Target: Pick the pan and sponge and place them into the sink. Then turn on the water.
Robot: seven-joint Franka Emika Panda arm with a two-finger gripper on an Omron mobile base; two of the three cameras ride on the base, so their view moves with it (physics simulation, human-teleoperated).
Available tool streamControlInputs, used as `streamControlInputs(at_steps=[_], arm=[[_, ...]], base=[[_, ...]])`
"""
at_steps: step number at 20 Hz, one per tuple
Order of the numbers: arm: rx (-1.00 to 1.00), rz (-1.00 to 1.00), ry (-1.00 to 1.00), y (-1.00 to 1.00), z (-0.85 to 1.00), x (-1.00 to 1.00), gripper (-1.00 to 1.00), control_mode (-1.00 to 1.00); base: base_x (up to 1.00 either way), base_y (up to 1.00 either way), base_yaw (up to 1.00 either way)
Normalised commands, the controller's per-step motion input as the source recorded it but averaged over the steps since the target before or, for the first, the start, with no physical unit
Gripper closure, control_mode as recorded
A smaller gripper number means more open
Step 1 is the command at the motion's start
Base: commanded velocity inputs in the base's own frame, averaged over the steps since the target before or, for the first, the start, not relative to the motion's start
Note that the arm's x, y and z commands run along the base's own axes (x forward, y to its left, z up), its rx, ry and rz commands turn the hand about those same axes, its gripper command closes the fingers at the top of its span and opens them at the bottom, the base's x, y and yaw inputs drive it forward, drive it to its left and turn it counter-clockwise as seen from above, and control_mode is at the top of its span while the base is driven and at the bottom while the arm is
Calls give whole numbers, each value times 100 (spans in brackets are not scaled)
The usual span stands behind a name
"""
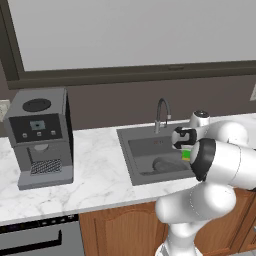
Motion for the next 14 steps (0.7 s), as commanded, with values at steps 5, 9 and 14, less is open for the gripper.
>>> streamControlInputs(at_steps=[5, 9, 14], arm=[[0, 6, -1, 11, -12, 6, 100, -100], [0, 6, 0, 9, -12, 7, 100, -100], [0, 6, -1, 7, -11, 2, 100, -100]], base=[[0, 0, 0], [0, 0, 0], [0, 0, 0]])
